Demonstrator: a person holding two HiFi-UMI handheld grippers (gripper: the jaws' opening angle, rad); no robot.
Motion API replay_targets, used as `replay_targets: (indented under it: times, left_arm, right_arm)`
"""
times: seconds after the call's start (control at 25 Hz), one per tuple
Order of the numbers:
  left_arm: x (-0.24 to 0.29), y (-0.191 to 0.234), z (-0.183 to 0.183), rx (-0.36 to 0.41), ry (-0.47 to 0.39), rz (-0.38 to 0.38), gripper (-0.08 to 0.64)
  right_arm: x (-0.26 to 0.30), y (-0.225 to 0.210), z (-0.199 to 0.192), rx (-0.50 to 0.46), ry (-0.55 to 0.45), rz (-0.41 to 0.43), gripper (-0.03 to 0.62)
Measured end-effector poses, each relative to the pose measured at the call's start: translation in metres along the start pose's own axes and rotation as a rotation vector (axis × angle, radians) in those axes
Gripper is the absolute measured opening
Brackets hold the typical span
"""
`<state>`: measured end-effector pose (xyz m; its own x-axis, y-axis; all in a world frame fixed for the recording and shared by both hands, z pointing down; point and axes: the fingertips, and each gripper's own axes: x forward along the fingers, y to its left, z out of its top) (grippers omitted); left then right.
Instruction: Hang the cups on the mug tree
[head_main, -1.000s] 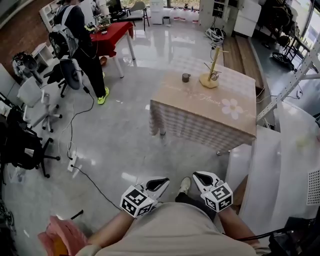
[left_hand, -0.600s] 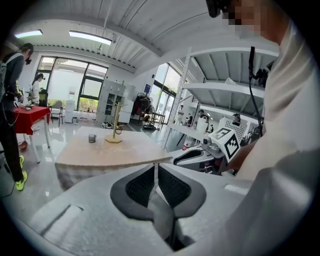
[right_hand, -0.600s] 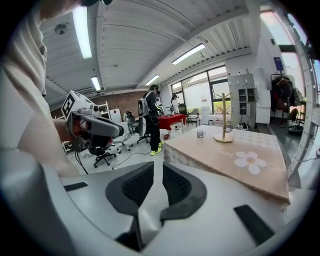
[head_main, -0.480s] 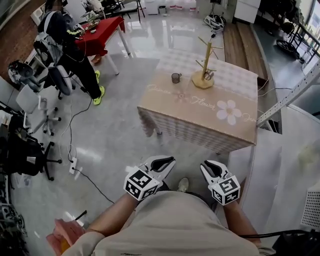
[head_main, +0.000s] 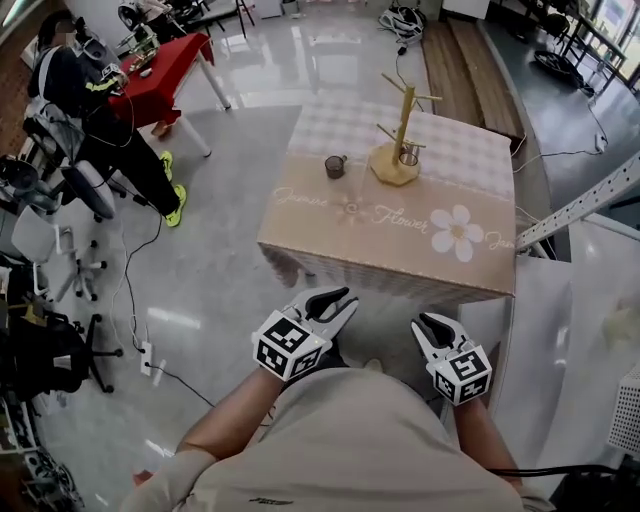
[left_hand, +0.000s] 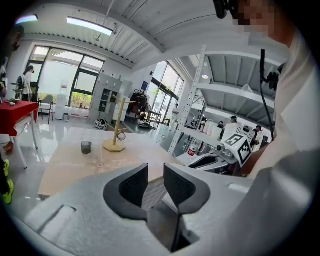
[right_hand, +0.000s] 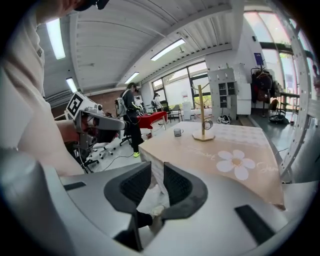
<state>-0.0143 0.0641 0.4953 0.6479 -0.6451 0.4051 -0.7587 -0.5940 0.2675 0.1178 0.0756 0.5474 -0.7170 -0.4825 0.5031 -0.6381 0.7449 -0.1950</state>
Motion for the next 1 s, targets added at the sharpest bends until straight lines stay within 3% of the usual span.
replay_targets:
  times: [0.36, 0.68, 1.0]
  left_arm:
    - [0.040, 0.127, 0.042, 0.062, 0.073, -0.080, 0.124]
    - [0.088, 0.248, 0.061, 0.124, 0.127, -0.034, 0.166]
    - [0.152, 0.320, 0.053, 0.162, 0.226, 0.025, 0.201]
  right_arm:
    - [0.072, -0.023, 0.067, 0.090, -0.026, -0.136, 0.086]
    - [0.103, -0.029, 0.085, 0.190, -0.018, -0.277, 0.086]
    - [0.100, -0.051, 0.086, 0.235, -0.002, -0.349, 0.086]
